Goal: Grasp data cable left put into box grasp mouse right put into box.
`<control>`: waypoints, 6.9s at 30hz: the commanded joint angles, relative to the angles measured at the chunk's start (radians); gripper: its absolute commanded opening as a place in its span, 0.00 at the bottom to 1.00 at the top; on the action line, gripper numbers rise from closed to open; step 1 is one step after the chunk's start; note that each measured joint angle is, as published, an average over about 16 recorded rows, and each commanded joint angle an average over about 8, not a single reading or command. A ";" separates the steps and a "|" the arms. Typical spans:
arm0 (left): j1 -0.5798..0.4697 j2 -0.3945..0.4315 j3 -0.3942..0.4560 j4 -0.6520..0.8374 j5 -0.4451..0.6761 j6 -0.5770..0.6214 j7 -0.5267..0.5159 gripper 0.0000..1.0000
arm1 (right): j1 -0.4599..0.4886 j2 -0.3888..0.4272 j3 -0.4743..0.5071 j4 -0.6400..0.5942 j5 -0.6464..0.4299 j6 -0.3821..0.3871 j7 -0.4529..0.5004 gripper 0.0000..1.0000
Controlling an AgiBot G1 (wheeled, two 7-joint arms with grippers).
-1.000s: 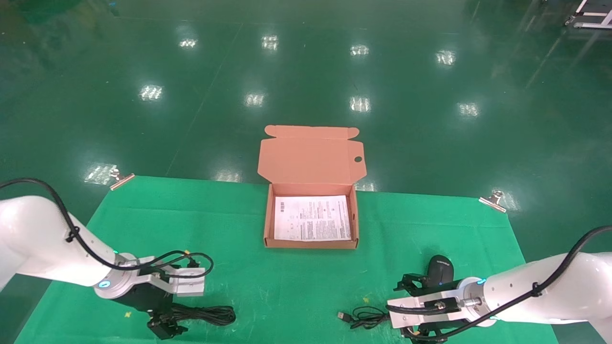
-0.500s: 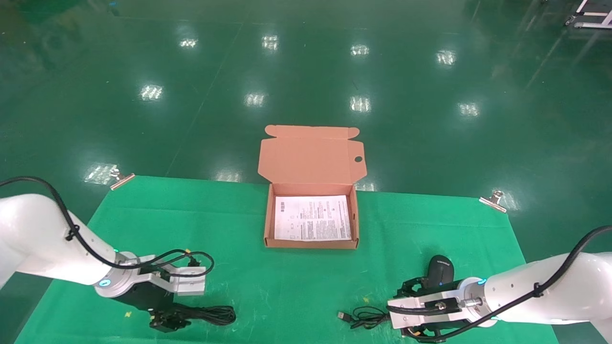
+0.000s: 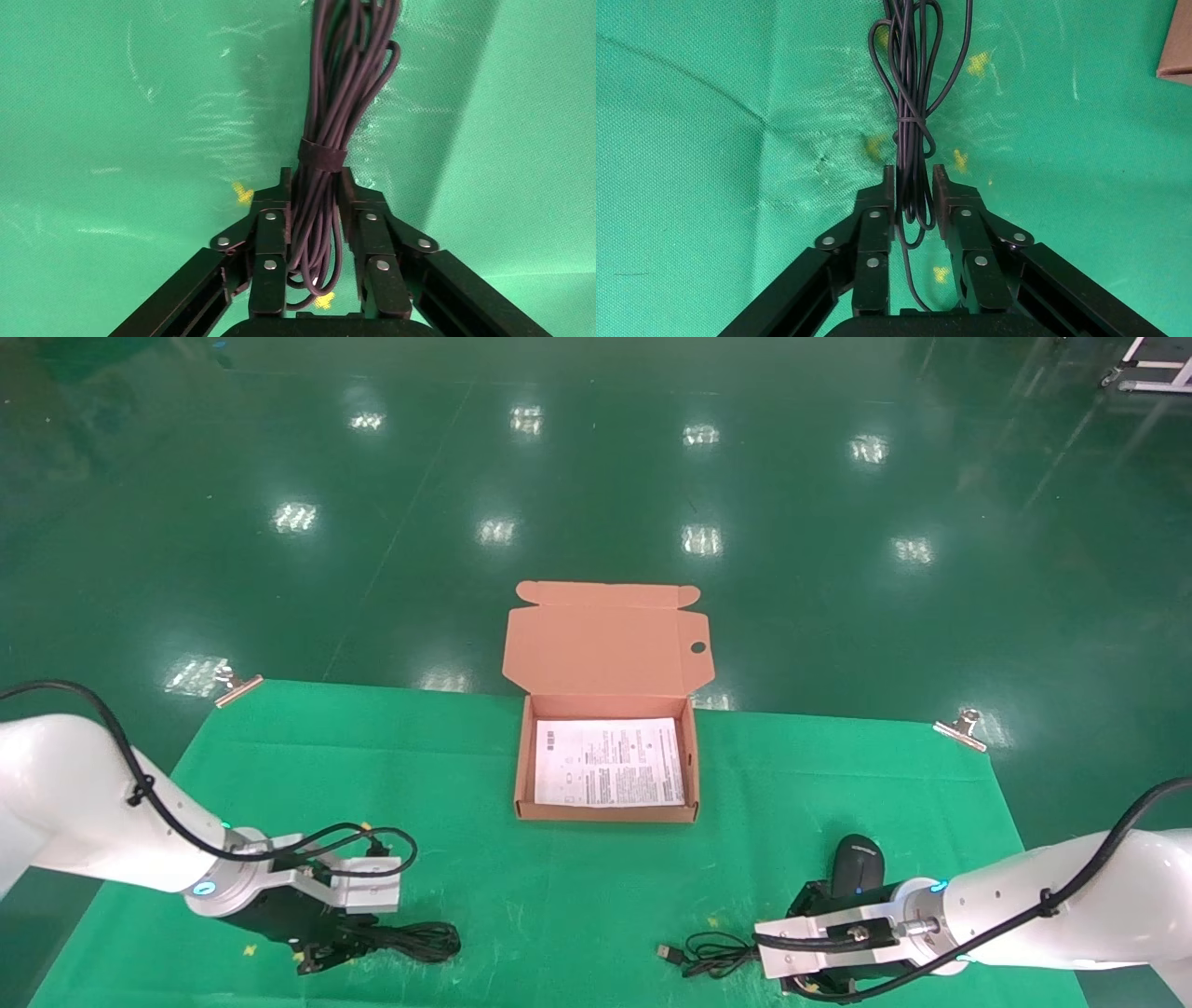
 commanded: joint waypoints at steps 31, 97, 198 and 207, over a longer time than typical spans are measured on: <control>-0.216 -0.162 -0.115 -0.384 -0.025 -0.087 -0.067 0.00 | 0.240 0.117 0.194 0.276 0.042 0.128 0.222 0.00; -0.296 -0.210 -0.022 -0.518 0.348 -0.090 -0.378 0.00 | 0.283 -0.371 0.002 -0.392 0.265 0.362 0.104 0.30; -0.036 0.074 -0.104 -0.315 -0.176 -0.586 -0.110 1.00 | 0.328 0.051 0.073 0.048 0.233 0.183 0.359 1.00; 0.059 -0.039 -0.236 -0.409 -0.347 -0.408 -0.117 1.00 | 0.219 0.114 0.180 0.110 0.417 0.064 0.339 1.00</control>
